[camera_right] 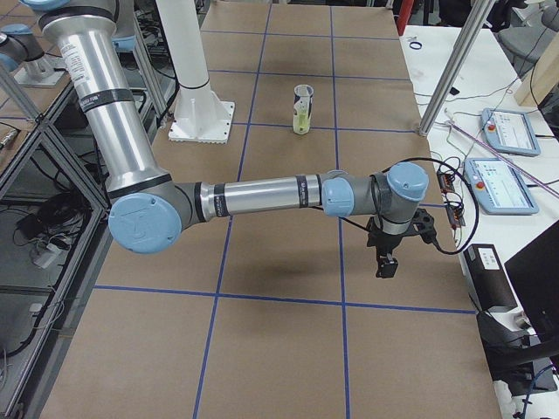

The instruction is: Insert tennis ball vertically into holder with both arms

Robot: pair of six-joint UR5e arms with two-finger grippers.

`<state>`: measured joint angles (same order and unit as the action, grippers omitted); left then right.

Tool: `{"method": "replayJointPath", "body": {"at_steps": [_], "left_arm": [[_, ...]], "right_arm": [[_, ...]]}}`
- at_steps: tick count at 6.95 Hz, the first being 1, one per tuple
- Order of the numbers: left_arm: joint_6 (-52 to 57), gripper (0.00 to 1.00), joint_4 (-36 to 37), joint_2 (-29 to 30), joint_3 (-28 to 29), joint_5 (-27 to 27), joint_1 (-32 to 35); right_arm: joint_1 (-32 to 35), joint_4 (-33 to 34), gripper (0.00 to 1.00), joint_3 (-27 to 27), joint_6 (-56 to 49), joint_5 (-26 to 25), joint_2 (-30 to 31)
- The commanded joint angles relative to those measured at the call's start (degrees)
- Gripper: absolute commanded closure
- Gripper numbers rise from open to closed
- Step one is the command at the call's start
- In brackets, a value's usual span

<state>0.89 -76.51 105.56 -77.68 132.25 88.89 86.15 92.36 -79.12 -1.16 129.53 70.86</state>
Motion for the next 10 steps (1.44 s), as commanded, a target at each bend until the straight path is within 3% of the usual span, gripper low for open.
{"method": "replayJointPath", "body": {"at_steps": [1, 2, 7, 10], "left_arm": [[0.1, 0.00, -7.5, -0.3, 0.3, 3.5, 0.5], [0.1, 0.00, -13.7, -0.4, -0.2, 3.5, 0.5], [0.5, 0.00, -25.8, -3.2, 0.3, 4.7, 0.2], [0.4, 0.00, -27.9, -3.8, 1.7, 4.5, -0.3]], "right_arm": [[-0.5, 0.1, 0.01, 0.0, 1.1, -0.1, 0.1], [-1.2, -0.2, 0.01, -0.1, 2.2, -0.2, 0.1], [-1.2, -0.7, 0.00, -0.9, 4.1, 0.0, 1.7], [-1.5, -0.7, 0.00, -0.8, 4.1, 0.0, 1.7]]}}
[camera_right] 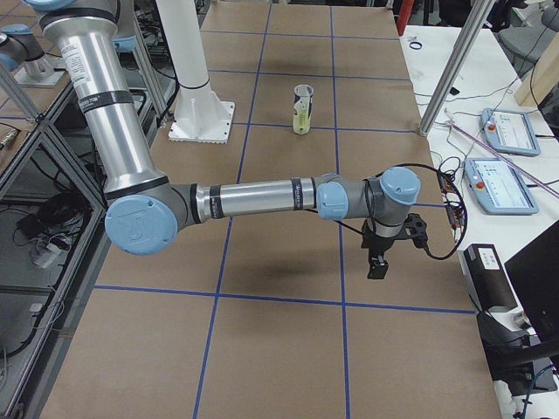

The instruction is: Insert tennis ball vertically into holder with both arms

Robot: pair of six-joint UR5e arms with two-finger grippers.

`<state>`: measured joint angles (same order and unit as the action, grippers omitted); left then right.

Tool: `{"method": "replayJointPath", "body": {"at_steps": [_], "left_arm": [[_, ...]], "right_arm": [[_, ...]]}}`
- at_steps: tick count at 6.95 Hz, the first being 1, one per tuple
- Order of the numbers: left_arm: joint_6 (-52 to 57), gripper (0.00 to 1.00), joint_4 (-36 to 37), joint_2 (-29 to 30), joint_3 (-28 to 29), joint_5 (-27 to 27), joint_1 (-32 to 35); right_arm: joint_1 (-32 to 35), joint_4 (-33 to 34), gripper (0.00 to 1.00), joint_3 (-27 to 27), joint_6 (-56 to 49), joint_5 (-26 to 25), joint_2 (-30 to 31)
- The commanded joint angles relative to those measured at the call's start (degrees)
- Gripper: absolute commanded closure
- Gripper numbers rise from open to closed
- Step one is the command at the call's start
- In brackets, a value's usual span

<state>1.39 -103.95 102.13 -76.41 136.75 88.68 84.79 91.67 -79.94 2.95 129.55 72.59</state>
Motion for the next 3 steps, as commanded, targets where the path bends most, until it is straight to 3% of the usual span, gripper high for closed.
{"method": "replayJointPath", "body": {"at_steps": [1, 3], "left_arm": [[-0.2, 0.00, -0.4, -0.3, 0.4, 0.1, -0.1], [-0.2, 0.00, -0.5, -0.3, 0.4, 0.1, -0.1]], "right_arm": [[-0.2, 0.0, 0.00, 0.0, 0.0, 0.0, 0.1], [-0.2, 0.0, 0.00, 0.2, 0.0, 0.1, 0.1]]}}
